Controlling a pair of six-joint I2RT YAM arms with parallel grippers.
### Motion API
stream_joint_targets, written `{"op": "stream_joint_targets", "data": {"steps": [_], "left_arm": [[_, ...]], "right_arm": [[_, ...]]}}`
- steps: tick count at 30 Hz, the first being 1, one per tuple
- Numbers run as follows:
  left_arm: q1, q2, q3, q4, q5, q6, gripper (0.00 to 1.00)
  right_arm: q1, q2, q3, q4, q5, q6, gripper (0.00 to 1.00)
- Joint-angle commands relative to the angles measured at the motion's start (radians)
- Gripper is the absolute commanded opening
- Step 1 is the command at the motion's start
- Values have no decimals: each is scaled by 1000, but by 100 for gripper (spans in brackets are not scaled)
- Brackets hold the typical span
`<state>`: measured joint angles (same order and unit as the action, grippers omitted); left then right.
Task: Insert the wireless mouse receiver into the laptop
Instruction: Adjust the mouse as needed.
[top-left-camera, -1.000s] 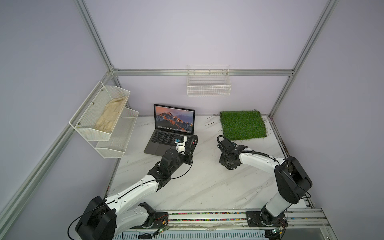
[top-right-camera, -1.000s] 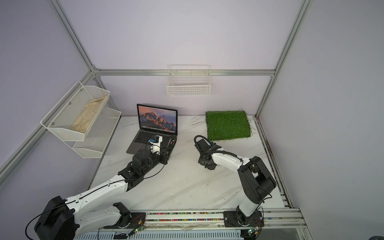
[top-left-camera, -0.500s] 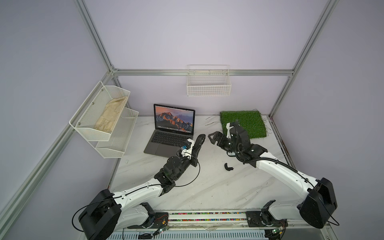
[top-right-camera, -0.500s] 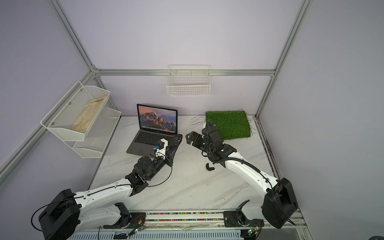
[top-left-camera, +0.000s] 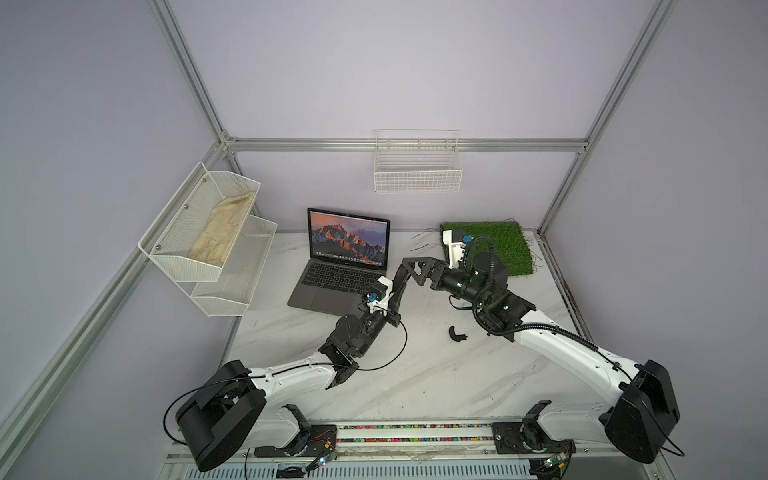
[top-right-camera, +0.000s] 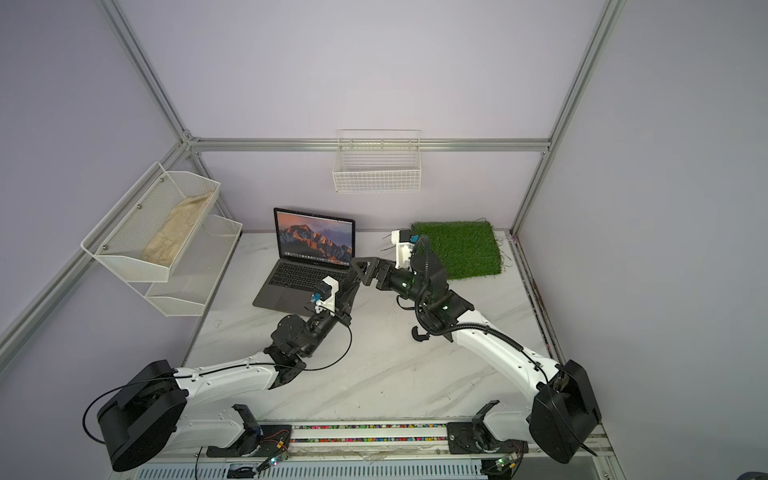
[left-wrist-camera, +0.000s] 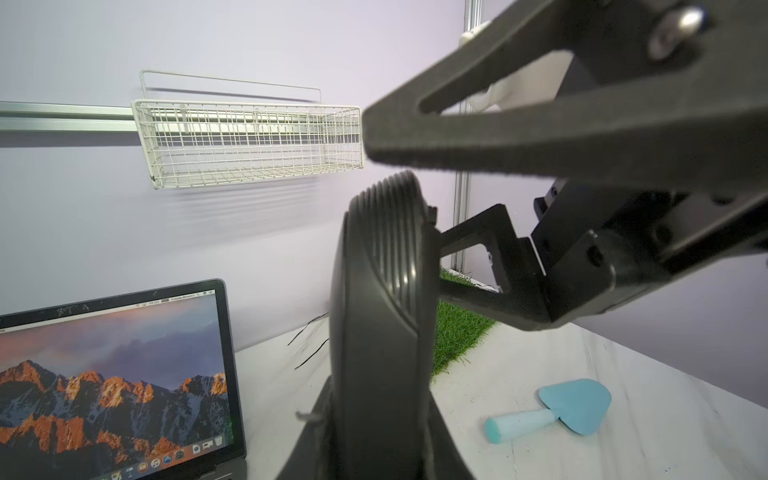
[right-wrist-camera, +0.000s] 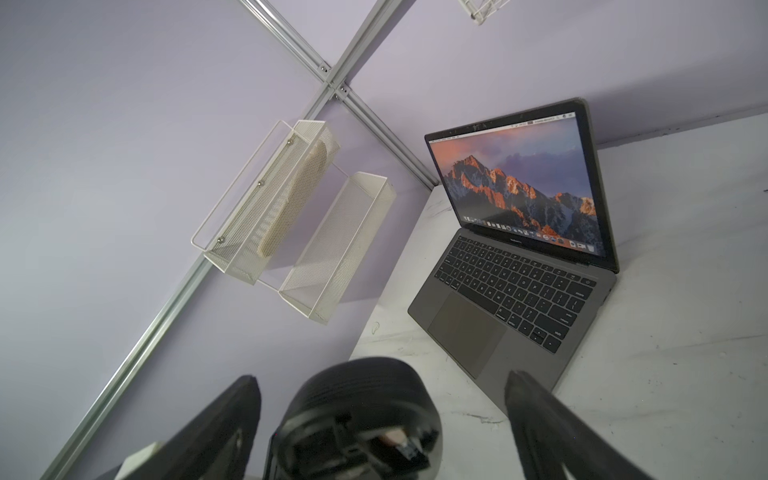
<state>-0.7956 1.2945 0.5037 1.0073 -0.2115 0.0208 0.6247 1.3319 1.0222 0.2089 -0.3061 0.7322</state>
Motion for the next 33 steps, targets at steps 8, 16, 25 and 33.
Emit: {"op": "stream_joint_targets", "data": {"steps": [8,16,25,33], "left_arm": [[-5,-3,7,85,32,10,0],[-6,-9,17,47,45,-17,68],[-5,-35,47,-34,85,-1,60],[-5,-24,55,-31,78,-10,54]], "right_arm": [[13,33,37,24,-94,-86,71],[15,64,82,-74,-87,-227,38],[15,71,163,-260,-71,-483,27],[27,62,176,-307,-73,-576,24]]}}
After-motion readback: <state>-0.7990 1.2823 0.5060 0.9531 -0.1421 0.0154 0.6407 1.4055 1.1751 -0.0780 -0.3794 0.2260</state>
